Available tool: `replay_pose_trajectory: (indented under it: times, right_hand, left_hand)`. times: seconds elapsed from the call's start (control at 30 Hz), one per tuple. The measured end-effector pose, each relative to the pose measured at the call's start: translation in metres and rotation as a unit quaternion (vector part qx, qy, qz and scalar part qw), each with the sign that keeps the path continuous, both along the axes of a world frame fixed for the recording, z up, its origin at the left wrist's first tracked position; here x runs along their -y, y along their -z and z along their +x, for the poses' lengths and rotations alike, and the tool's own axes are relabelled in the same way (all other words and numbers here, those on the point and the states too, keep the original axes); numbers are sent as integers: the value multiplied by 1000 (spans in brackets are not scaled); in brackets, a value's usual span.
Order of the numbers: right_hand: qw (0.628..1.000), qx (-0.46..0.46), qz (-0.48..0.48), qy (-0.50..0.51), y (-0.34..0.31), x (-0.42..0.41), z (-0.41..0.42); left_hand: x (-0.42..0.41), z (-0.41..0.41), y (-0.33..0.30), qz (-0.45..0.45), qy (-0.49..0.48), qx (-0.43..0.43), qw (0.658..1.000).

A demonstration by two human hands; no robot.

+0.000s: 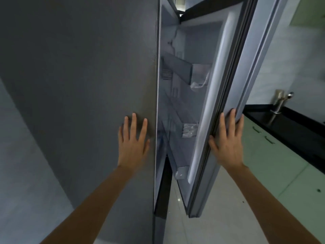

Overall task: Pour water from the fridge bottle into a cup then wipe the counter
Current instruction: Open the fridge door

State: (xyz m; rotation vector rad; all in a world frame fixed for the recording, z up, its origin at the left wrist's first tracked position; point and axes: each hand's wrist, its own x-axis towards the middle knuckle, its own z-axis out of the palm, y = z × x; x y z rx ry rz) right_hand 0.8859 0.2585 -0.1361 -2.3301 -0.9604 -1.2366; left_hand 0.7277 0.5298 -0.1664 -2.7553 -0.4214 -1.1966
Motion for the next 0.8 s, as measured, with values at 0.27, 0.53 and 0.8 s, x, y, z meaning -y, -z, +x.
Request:
replay_pose_trajectory:
  times: [0.27, 0.53, 0.8]
  right_hand:
    - [997, -69, -23, 27, -4, 54, 39]
    - [996, -79, -49, 6, -9, 89, 69]
    - [993, -90, -70, -1, -8, 119, 96]
  left_hand:
    - [9, -10, -8, 0, -33, -29, 999]
    - [100, 9, -15, 49, -10, -45, 998]
    - [207, 100, -22, 11, 70, -104, 992]
